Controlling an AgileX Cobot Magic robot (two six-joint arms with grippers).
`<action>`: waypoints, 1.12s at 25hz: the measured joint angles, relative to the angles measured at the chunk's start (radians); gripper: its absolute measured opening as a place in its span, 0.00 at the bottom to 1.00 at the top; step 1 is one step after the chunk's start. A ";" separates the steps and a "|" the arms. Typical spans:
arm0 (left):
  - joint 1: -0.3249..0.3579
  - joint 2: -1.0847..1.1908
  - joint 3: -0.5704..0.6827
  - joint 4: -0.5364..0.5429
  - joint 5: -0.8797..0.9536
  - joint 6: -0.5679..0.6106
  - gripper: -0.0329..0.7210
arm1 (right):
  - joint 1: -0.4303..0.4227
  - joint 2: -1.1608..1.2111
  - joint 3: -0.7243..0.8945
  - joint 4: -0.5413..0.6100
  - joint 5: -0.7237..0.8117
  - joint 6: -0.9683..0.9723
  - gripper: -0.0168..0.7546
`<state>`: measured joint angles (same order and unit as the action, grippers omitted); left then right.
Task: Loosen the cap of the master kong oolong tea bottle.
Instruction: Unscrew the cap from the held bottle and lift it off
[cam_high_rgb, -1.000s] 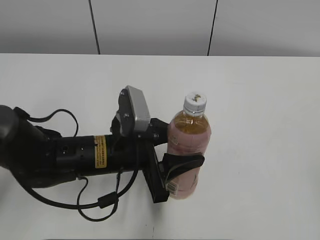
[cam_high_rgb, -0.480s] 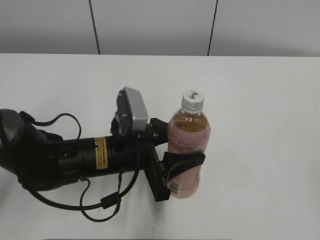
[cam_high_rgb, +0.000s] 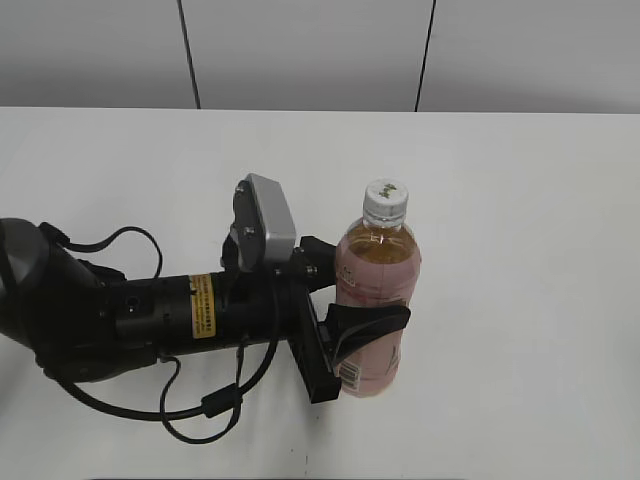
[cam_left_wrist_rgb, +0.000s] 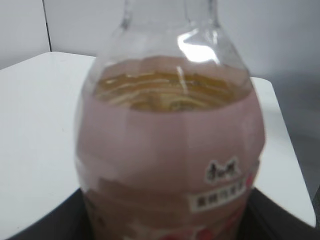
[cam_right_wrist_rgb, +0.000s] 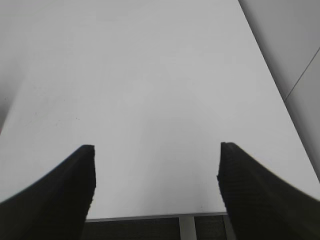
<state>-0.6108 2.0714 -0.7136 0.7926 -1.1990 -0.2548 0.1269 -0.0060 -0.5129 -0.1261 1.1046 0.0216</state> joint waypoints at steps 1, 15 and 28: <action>0.000 0.000 0.000 0.000 0.000 0.000 0.56 | 0.000 0.000 0.000 0.000 0.000 0.000 0.77; 0.000 0.000 0.000 0.000 0.000 0.000 0.56 | 0.000 0.154 -0.034 0.192 -0.091 -0.152 0.77; 0.000 0.000 0.000 0.003 -0.002 0.000 0.56 | 0.040 1.158 -0.511 0.388 -0.034 -0.448 0.71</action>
<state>-0.6108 2.0714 -0.7136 0.7954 -1.2013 -0.2548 0.1672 1.1523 -1.0243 0.2616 1.0708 -0.4266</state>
